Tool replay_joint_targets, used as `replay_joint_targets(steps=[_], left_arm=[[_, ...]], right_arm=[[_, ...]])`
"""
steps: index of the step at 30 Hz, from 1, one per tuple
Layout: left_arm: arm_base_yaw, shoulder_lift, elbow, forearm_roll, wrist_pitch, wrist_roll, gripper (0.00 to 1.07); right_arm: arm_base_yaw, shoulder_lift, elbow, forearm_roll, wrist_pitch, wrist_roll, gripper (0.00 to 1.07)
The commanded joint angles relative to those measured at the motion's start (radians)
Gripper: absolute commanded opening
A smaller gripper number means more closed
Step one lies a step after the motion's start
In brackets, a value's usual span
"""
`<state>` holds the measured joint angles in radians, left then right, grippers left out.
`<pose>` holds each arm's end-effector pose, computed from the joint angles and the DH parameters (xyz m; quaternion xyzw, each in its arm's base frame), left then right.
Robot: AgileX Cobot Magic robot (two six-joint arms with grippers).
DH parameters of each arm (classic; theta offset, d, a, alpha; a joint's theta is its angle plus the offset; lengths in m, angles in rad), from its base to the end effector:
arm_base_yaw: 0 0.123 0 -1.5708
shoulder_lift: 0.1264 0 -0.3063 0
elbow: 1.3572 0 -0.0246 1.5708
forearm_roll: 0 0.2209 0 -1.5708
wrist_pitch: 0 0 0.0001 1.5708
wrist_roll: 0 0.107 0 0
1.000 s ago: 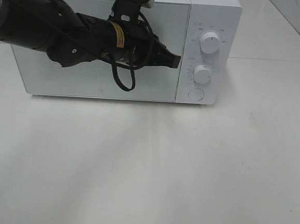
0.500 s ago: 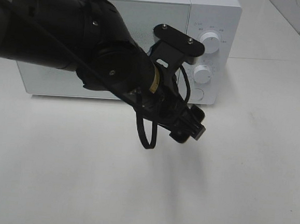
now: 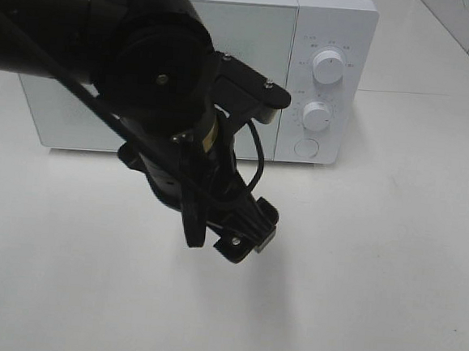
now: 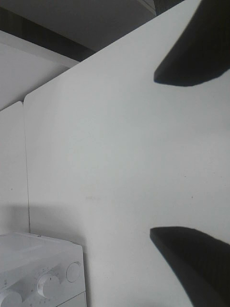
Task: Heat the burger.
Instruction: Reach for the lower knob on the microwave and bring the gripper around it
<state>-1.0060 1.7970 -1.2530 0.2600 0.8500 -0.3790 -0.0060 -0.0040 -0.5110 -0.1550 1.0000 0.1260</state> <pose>0.2015 -0.2794 0.2342 0.3716 0.9128 -0.0004 0.1693 -0.0380 -0.0137 0.2651 0.0560 0.8285 -0.0442 0.5554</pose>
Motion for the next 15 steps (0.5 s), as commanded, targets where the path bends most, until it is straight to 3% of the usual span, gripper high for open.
replay_joint_targets(steps=[1,3,7,9,13,15], left_arm=[[0.011,-0.022,-0.001,-0.057,0.092,0.030,1.00],[0.048,-0.050,-0.001,-0.133,0.140,0.082,1.00],[0.104,-0.083,-0.001,-0.203,0.159,0.126,1.00],[0.171,-0.126,-0.001,-0.260,0.179,0.166,1.00],[0.245,-0.169,-0.001,-0.287,0.217,0.196,1.00],[0.324,-0.218,-0.001,-0.287,0.259,0.212,1.00]], right_arm=[[-0.005,-0.024,0.000,-0.001,-0.004,0.002,0.76],[-0.005,-0.024,0.000,-0.001,-0.004,0.002,0.76],[-0.005,-0.024,0.000,-0.001,-0.004,0.002,0.76],[-0.005,-0.024,0.000,-0.001,-0.004,0.002,0.76],[-0.005,-0.024,0.000,-0.001,-0.004,0.002,0.76],[-0.005,-0.024,0.000,-0.001,-0.004,0.002,0.76]])
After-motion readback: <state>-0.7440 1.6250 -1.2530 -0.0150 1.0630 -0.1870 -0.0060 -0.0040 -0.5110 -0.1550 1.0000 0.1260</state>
